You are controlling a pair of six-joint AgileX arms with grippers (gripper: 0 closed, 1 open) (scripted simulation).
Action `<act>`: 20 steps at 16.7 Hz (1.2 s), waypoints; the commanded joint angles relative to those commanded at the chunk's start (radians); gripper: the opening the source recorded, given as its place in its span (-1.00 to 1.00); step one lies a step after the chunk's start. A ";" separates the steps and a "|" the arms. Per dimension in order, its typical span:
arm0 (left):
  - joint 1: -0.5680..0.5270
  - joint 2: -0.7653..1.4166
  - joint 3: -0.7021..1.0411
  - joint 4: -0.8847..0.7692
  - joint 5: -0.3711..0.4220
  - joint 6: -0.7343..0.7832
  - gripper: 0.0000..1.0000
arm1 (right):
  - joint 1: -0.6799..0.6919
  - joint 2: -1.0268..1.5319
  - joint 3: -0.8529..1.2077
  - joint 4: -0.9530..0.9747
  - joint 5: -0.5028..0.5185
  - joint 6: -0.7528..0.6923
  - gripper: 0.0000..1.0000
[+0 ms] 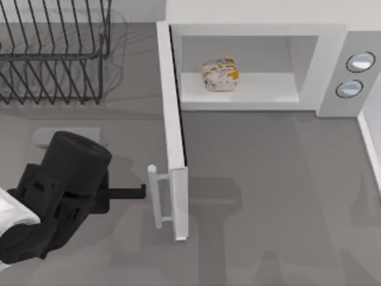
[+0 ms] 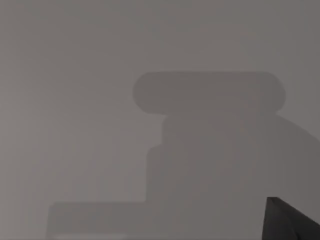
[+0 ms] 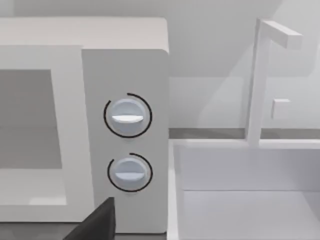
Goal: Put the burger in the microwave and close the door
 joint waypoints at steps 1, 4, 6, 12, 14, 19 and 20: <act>-0.024 0.025 0.022 -0.007 -0.016 -0.023 -1.00 | 0.000 0.000 0.000 0.000 0.000 0.000 1.00; -0.111 0.113 0.091 -0.029 -0.067 -0.099 -1.00 | 0.000 0.000 0.000 0.000 0.000 0.000 1.00; -0.173 0.170 0.139 -0.044 -0.100 -0.151 -1.00 | 0.000 0.000 0.000 0.000 0.000 0.000 1.00; -0.274 0.266 0.225 -0.076 -0.165 -0.243 -1.00 | 0.000 0.000 0.000 0.000 0.000 0.000 1.00; -0.274 0.266 0.225 -0.076 -0.165 -0.243 -1.00 | 0.000 0.000 0.000 0.000 0.000 0.000 1.00; -0.303 0.316 0.287 -0.104 -0.179 -0.276 -1.00 | 0.000 0.000 0.000 0.000 0.000 0.000 1.00; -0.320 0.345 0.321 -0.120 -0.187 -0.294 -1.00 | 0.000 0.000 0.000 0.000 0.000 0.000 1.00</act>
